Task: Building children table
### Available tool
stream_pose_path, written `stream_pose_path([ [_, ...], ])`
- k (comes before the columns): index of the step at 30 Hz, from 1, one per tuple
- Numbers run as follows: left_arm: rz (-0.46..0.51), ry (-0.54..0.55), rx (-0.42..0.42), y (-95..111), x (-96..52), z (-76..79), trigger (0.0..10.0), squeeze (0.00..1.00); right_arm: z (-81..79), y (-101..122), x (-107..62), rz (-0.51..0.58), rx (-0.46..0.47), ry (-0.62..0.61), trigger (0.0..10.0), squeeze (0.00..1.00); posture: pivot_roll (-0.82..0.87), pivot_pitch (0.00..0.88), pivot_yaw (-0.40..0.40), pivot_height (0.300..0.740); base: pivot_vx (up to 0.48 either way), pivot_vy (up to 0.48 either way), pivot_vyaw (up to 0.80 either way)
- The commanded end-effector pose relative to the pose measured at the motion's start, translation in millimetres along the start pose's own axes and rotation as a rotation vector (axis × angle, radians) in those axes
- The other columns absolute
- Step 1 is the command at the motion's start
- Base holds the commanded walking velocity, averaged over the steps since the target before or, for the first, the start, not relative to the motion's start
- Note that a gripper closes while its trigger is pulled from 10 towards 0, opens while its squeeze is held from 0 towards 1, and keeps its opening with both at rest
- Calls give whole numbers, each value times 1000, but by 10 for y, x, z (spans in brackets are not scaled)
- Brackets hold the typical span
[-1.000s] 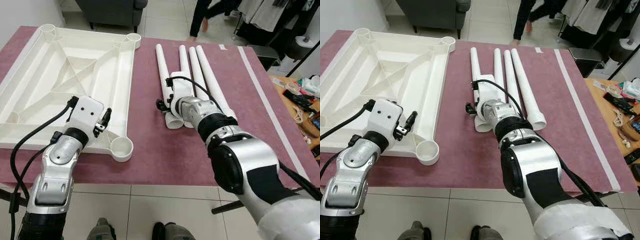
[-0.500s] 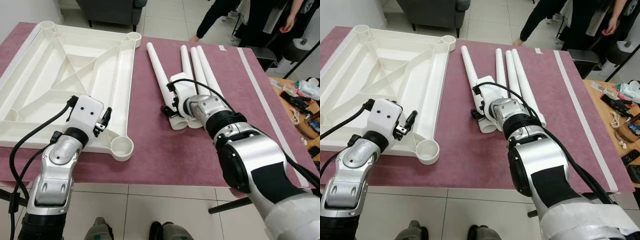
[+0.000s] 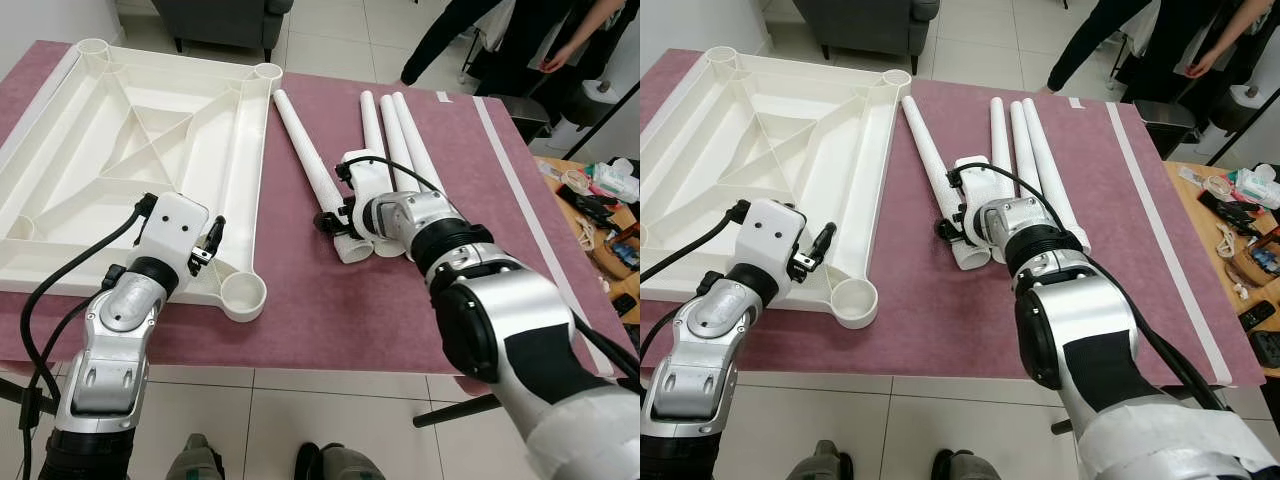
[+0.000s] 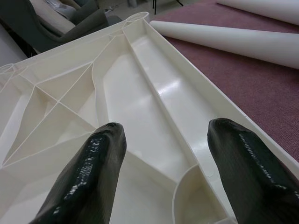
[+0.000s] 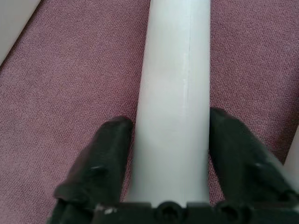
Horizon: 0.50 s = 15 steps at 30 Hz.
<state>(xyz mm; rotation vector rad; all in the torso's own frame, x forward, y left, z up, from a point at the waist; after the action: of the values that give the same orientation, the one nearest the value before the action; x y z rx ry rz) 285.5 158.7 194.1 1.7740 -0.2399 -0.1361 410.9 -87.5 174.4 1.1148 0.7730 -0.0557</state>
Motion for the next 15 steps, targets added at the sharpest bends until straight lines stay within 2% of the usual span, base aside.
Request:
stream_pose_path([
  [1,1,67,3,-8,-29,-24,10000,0,-119,-364,89,-135,17,50,0,0,92,150,-113,740,0,0,0],
  [5,1,68,3,-8,-31,-25,10000,0,-115,-367,88,-136,12,49,0,0,91,150,-115,740,0,0,0],
  [8,2,69,0,-10,-27,-19,10000,0,-17,-276,56,-90,23,2,0,0,87,150,-115,740,0,0,0],
  [11,2,69,-1,-8,-25,-17,10000,0,12,-237,42,-71,38,-11,0,0,87,150,-114,740,0,0,0],
  [12,5,68,-4,-2,-24,-12,10000,0,56,-110,7,-15,103,-25,10000,0,88,151,-112,740,0,0,0],
  [13,5,68,-4,-2,-24,-12,10000,0,56,-110,7,-15,103,-25,10000,0,88,151,-112,740,0,0,0],
  [15,12,63,-17,13,-20,-8,10000,0,129,233,-106,131,290,-16,10000,0,84,153,-101,740,0,0,0],
])
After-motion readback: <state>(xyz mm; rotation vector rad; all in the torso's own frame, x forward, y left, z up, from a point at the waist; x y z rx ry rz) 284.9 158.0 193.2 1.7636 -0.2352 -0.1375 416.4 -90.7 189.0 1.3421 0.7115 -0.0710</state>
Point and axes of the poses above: a point about 5 cm out from each wrist's last joint towards the gripper, its own x axis pointing out of the wrist towards the gripper, its own y axis along the axis of the wrist's last joint, z = x × y, the point moved 1 cm from there along x, pointing out of the wrist towards the gripper, and after that the axes turned 12 degrees about -x, right-handed, at the moved point
